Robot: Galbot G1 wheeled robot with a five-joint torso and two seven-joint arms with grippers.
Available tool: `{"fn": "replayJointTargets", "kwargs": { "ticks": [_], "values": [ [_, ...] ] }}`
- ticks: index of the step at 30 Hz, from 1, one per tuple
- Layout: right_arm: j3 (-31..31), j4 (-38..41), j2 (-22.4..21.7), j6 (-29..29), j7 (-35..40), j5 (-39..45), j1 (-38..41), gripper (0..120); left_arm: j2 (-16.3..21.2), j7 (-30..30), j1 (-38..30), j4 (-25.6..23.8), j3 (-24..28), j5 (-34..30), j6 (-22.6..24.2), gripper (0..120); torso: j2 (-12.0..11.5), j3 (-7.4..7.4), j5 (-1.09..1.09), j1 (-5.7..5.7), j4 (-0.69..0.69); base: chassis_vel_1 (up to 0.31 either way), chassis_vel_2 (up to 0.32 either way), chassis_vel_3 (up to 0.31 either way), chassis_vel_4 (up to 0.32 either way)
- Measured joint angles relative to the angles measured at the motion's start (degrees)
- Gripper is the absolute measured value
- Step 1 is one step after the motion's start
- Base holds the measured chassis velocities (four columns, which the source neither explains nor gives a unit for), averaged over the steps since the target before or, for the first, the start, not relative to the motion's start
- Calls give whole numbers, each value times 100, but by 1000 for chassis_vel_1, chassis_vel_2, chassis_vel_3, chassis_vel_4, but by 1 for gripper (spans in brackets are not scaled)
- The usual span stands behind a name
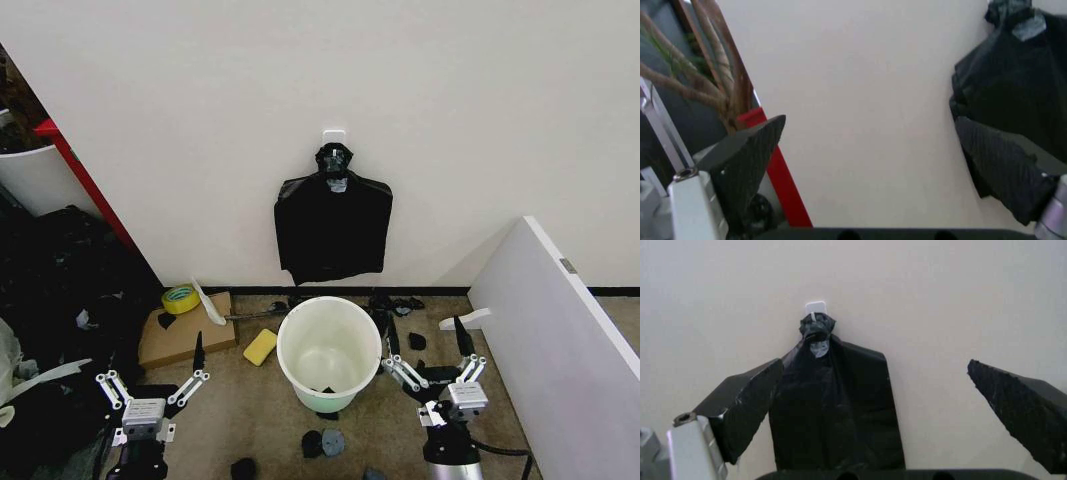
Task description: Place the garbage bag over the trash bin.
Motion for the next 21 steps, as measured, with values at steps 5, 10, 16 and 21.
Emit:
{"fn": "replayJointTargets", "kwargs": {
  "ticks": [5, 10, 16, 21],
  "values": [
    [-42, -48, 127, 32, -27, -98, -31, 100, 25, 1, 1, -54, -184, -183, -20, 100, 0, 0, 0, 0, 0, 0, 0, 0, 0],
    [-82, -104, 147, 52, -10, -287, -24, 100, 24, -4, 5, 22, -149, -140, -16, 100, 0, 0, -1, 0, 0, 0, 0, 0, 0],
    [-48, -60, -6, 50, 25, -302, -12, 100, -19, -3, -7, 129, -88, -101, -16, 100, 0, 0, -1, 0, 0, 0, 0, 0, 0],
    [-219, -246, -222, -279, 7, -23, 325, 100, -29, 2, 128, 271, -86, -144, -107, 100, 0, 0, 0, 0, 0, 0, 0, 0, 0]
  ]
}}
